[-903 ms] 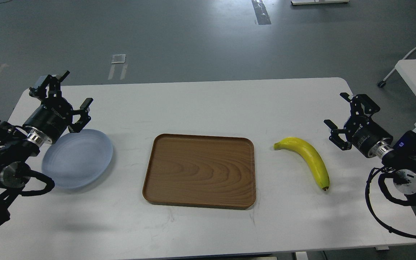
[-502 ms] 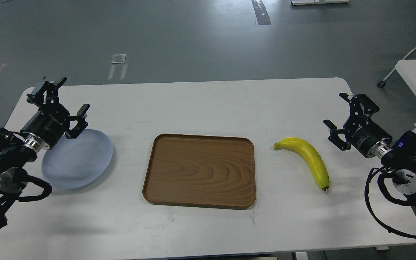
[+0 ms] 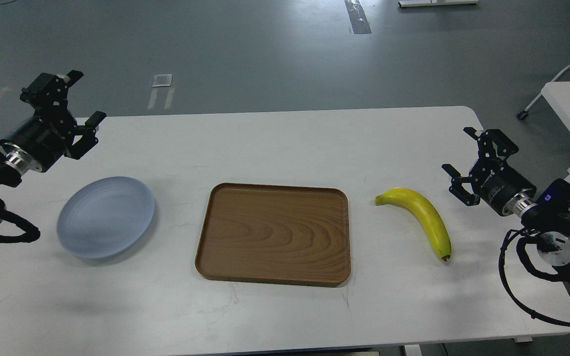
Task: Place banana on plate with both arms
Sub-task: 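Move the left gripper to the edge of the light blue plate, then grip the plate rim with the left gripper and lift it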
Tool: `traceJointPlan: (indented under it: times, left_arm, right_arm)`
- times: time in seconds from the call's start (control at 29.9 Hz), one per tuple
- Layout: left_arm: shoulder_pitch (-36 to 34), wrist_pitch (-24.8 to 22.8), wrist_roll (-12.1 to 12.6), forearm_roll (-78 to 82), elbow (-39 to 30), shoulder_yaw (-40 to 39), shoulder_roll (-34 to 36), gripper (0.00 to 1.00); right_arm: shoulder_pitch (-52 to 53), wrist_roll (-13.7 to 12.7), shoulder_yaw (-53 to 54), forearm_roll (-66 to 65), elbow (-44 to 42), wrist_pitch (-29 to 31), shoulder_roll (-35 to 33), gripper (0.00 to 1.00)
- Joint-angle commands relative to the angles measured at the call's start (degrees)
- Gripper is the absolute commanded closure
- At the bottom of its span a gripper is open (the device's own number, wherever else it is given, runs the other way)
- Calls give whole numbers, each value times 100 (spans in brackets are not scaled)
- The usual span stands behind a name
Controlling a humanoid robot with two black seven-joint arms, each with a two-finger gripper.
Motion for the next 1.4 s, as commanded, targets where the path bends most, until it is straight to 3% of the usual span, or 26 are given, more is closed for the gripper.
traceJointPlan:
  times: [0.0, 0.2, 0.37, 0.47, 0.54, 0.67, 0.77, 1.04, 1.2, 1.37]
  left_arm:
    - [-124, 1, 0, 1416, -634, -25, 483, 0]
    - [-194, 1, 0, 3893, -1373, -8, 1028, 0]
    - [-186, 1, 0, 6162, -1445, 28, 1187, 0]
    - [-115, 505, 0, 6938, -1174, 194, 1275, 0]
    - [-106, 682, 0, 7054, -928, 396, 1267, 0]
    - [-124, 1577, 0, 6967, 3, 1431, 1170, 0]
    - [-107, 1807, 0, 6731, 277, 1854, 1065, 0]
    - [-36, 1886, 0, 5544, 383, 2655, 942, 3]
    - [166, 2036, 0, 5482, 743, 2691, 634, 4]
    - [333, 2080, 0, 5429, 981, 2691, 458, 12]
  right_arm:
    - [8, 0, -8, -2, 1, 0, -9, 1]
    - [25, 0, -9, -19, 1, 0, -27, 1]
    - [-1, 0, -9, -28, 10, 0, -9, 1]
    - [-10, 0, -9, -28, 10, 0, 0, 1]
    - [-19, 0, -9, -28, 10, 0, 0, 1]
    - [-19, 0, -9, -37, 19, 0, 17, 1]
    - [-19, 0, -9, -37, 10, 0, 17, 1]
    - [-10, 0, -9, -46, 19, 0, 17, 1]
    - [-19, 0, -17, -46, 37, 0, 26, 1]
    - [-19, 0, -17, -46, 37, 0, 26, 1]
